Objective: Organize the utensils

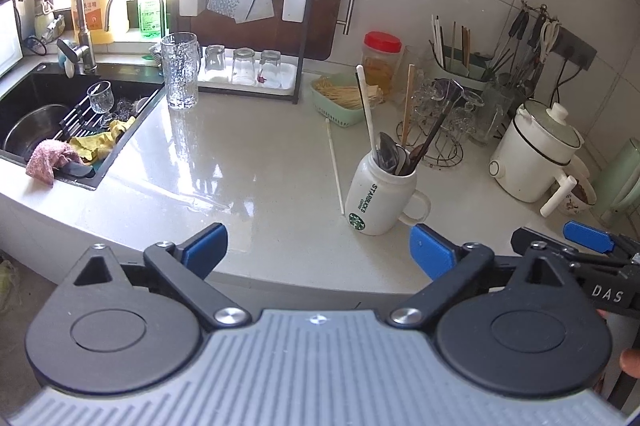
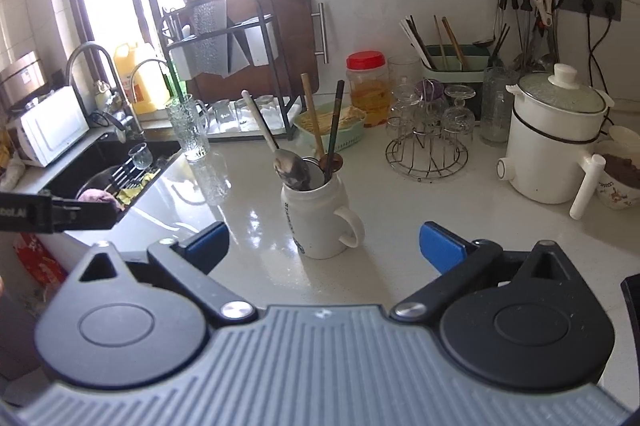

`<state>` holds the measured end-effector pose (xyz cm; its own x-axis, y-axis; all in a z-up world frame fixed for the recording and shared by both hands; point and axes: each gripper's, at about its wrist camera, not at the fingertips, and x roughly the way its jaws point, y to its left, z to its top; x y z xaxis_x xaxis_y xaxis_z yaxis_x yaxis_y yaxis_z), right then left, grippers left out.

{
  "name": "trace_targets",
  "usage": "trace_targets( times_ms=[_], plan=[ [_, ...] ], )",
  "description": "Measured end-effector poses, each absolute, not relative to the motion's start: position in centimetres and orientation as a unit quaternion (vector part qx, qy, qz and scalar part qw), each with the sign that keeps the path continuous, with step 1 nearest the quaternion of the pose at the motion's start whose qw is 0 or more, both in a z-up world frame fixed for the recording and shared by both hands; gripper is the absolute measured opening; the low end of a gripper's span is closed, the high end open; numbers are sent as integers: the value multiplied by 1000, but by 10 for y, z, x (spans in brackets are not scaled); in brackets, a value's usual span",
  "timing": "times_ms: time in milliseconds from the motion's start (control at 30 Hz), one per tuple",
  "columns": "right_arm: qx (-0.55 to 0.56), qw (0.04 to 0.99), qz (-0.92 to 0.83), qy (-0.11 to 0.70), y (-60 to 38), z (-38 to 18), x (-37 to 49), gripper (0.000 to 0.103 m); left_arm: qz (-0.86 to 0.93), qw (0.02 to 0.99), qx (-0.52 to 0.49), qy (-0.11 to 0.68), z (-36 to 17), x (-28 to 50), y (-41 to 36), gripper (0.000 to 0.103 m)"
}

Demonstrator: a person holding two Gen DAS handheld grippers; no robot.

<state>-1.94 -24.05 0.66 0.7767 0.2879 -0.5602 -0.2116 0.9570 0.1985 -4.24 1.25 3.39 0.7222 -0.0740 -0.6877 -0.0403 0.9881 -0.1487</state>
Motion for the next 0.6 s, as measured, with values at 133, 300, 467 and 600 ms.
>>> trace_targets(
  times_ms=[133,300,467,600],
  plan=[
    [60,943,131,301,-237,7,-22,103,-11,925,-73,372,34,-45,14,100],
    [63,943,130,299,-233,8,-25,103,-11,925,-70,374,34,-47,15,101],
    [66,943,129,299,-230,7,-26,103,-8,924,-67,376,35,-49,16,101],
    [67,944,125,299,-230,7,-26,103,-8,923,-66,379,35,-49,18,101]
  ],
)
